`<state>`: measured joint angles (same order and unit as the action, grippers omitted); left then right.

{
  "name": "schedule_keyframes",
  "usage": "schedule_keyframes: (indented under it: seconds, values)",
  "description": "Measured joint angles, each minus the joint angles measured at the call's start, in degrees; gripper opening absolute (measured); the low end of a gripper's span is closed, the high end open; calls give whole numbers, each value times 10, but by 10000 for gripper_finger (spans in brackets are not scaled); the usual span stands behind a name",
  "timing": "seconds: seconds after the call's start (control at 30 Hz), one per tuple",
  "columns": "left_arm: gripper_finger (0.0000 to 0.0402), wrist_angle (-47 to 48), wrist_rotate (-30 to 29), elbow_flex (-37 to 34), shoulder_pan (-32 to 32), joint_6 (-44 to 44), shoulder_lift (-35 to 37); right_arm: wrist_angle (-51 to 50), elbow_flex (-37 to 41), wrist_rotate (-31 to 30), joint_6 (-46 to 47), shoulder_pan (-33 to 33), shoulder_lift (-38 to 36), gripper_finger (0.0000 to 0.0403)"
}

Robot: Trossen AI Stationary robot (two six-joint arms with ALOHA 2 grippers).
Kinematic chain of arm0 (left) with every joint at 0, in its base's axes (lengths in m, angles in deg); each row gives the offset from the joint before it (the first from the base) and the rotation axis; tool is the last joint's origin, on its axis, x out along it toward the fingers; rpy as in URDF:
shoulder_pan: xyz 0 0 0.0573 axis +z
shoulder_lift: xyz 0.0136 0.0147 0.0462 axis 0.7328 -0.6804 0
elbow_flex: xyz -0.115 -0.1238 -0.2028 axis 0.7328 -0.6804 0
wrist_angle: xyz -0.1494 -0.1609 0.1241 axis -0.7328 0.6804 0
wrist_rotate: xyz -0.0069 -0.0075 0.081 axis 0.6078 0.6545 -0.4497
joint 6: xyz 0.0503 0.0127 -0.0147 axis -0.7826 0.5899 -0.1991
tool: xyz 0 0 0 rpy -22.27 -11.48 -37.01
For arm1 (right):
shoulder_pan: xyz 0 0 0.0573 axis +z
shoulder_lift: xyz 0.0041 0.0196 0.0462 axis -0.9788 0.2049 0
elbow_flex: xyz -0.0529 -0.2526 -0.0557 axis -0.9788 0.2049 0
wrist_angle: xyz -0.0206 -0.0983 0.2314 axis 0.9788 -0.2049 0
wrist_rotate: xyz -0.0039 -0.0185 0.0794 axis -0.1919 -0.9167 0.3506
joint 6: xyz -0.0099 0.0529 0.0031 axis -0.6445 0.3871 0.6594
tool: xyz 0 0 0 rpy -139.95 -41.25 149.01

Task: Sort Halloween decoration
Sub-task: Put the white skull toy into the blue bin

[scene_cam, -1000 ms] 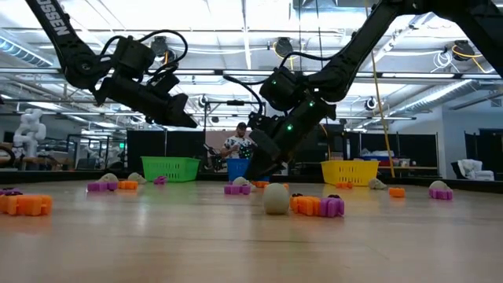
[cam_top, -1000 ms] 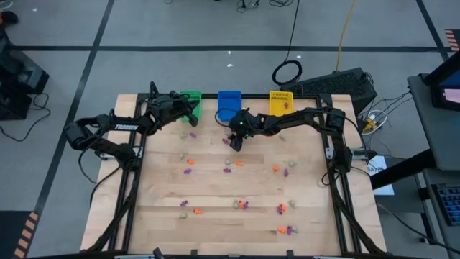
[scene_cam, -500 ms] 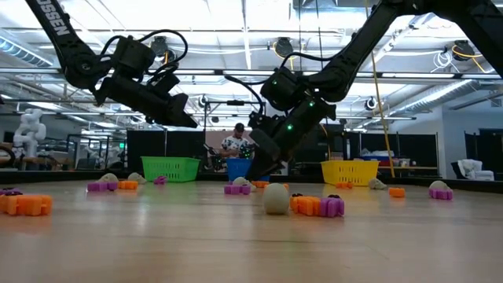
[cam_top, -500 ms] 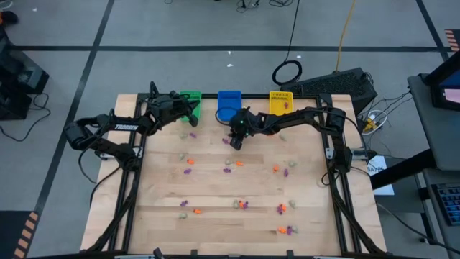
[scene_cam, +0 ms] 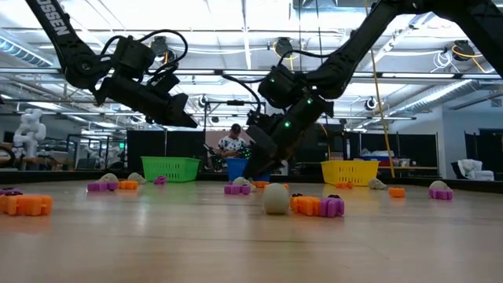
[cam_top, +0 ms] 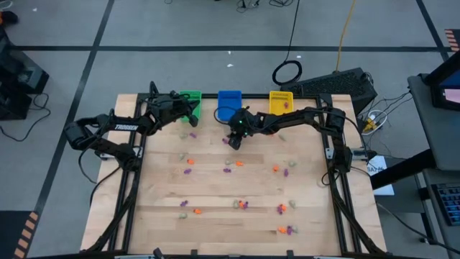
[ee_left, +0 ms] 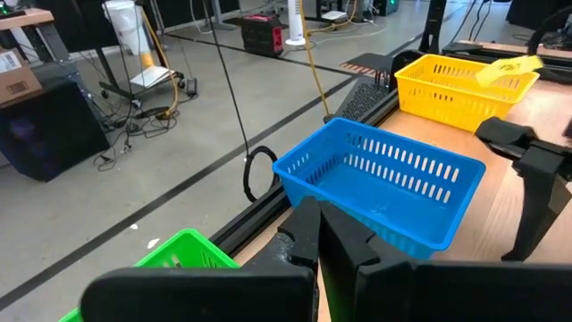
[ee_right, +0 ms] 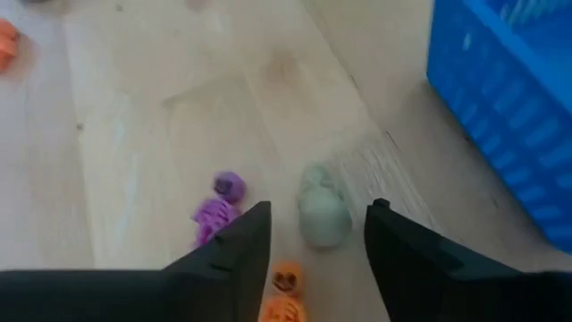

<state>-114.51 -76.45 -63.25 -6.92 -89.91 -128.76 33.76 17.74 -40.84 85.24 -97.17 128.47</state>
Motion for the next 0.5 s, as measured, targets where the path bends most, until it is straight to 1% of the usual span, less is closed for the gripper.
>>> schedule_keyframes:
  seconds: [0.07, 0.17, 0.37, 0.5]
  values:
    - [8, 0, 0, 0, 0, 0, 0, -21, -19, 0, -15, 5, 0, 182]
    - [8, 0, 0, 0, 0, 0, 0, -48, -37, 0, -25, 8, 0, 184]
    - [8, 0, 0, 0, 0, 0, 0, -59, -38, -2, -28, -1, 1, 168]
    - [8, 0, 0, 0, 0, 0, 0, -53, -37, -3, -29, -2, 18, 159]
